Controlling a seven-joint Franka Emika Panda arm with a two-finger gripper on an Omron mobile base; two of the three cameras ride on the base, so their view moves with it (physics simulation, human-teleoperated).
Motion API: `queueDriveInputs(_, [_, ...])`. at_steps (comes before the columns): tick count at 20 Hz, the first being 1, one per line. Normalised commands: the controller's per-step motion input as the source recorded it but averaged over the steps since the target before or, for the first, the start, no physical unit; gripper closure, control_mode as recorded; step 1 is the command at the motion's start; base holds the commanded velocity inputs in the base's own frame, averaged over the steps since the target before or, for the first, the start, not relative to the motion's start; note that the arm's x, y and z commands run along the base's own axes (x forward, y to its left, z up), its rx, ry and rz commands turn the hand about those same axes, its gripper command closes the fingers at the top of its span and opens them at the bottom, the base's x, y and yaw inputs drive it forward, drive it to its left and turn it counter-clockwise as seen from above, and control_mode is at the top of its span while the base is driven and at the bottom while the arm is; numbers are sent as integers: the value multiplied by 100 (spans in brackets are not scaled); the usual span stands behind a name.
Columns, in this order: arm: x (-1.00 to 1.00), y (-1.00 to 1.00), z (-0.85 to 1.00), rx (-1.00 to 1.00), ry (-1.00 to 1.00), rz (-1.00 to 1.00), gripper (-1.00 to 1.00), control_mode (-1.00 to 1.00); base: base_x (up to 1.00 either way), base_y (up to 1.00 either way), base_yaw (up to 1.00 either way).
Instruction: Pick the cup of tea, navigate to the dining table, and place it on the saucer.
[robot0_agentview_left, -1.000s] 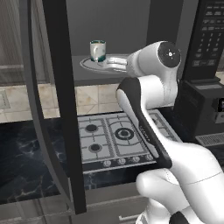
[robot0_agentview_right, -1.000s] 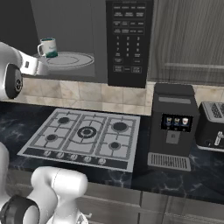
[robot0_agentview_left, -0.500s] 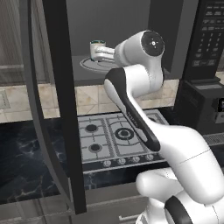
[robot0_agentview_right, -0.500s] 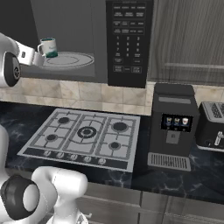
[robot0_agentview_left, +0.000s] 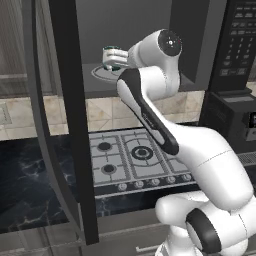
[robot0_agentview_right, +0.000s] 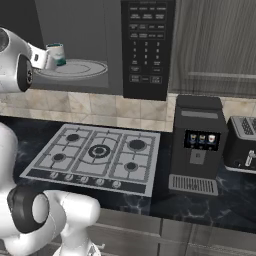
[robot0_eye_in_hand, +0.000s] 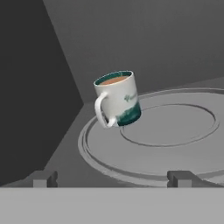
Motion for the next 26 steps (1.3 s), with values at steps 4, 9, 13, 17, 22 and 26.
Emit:
queueDriveInputs(4, [52,3,0,0,6,10,-100,-100,0,0,0])
queueDriveInputs(9, [27,1,0,0,5,7,-100,-100,0,0,0])
queueDriveInputs(13, [26,6,0,0,5,1,-100,-100,0,0,0])
queueDriveInputs(17, [29,20,-4,0,2,0,-100,-100,0,0,0])
queueDriveInputs(22, [28,26,-22,-1,0,0,-100,-100,0,0,0])
queueDriveInputs(26, [45,15,-7,-2,0,-1,-100,-100,0,0,0])
